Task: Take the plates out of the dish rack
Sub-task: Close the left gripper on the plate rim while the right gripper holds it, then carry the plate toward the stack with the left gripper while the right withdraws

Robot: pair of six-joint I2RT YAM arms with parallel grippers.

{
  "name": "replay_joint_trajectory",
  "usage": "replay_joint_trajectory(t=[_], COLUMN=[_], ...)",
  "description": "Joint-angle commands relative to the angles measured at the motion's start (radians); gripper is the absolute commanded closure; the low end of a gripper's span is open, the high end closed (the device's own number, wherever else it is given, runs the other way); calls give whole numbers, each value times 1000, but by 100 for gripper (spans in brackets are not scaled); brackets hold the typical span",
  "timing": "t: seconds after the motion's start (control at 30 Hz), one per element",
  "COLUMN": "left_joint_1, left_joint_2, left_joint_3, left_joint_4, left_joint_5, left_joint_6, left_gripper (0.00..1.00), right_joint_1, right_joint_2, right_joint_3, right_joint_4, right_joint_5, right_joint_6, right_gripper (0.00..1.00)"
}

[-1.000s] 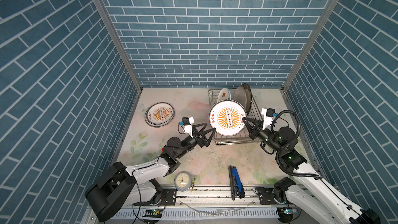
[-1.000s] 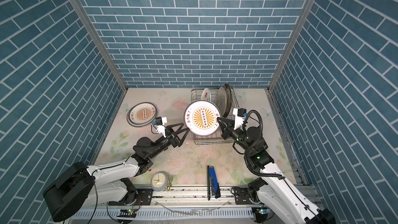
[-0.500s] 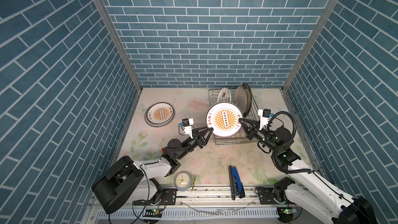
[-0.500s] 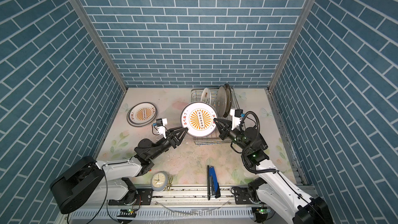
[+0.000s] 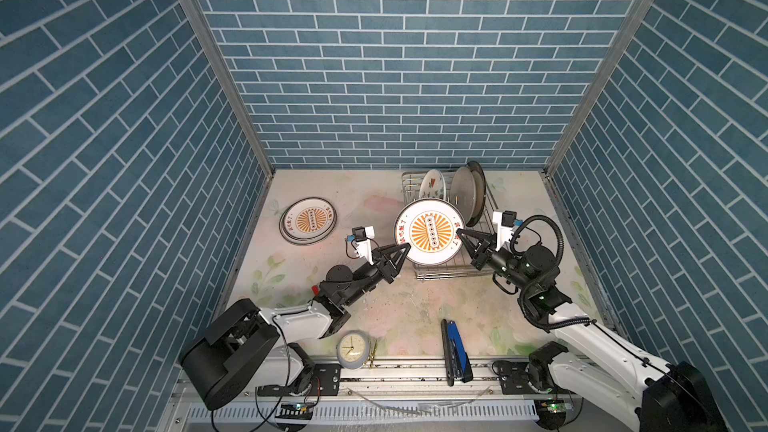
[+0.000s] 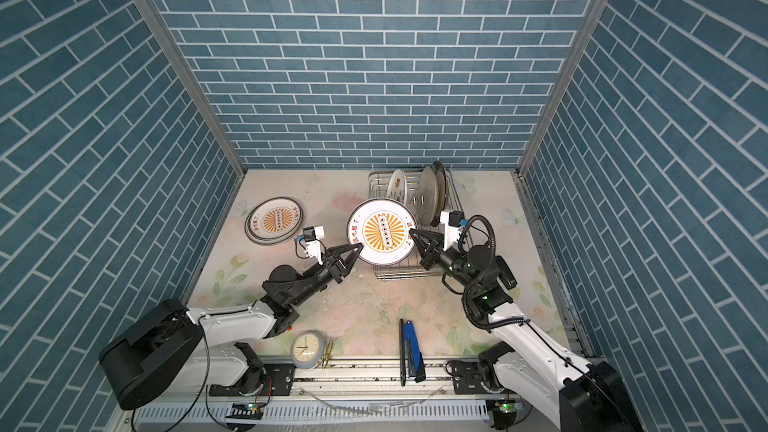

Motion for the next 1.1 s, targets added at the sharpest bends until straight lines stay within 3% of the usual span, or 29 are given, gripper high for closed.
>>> replay_joint_trajectory(t=[0.0,0.07,0.23,0.37,0.5,0.63,0.7,0.83,0.9,0.93,1.07], left_joint_1=[1,2,3,3,3,3,3,7,21,25,57], left_joint_2=[21,28,24,20,19,20,22,29,19,13,-5], left_joint_3=[26,25,32,29,27,35,49,55,67,74,83], left_joint_4=[13,26,5,-2,-2,-21,-35,-22,-50,-71,-106], left_joint_5=[11,13,4,-3,-22,-33,-26,-35,-34,-34,-35], left_joint_6=[-3,-5,-6,-11,-20,-34,-39,-52,-57,-57,-70], left_gripper=[74,83,86,100,100,100,100,100,100,100,100], right_joint_1=[-3,-4,-3,-4,-3,-4,-3,-3,-3,-2,0], right_joint_2=[5,13,40,51,76,105,124,181,209,222,257], right_joint_3=[-5,0,-2,-12,-3,-8,-7,25,52,60,84], right_joint_4=[104,93,118,162,169,208,224,217,190,188,171], right_joint_5=[-29,-29,-38,-64,-98,-96,-99,-137,-161,-167,-147], right_joint_6=[41,37,46,54,58,64,65,69,74,76,65], right_gripper=[100,100,100,100,97,85,77,27,15,4,1])
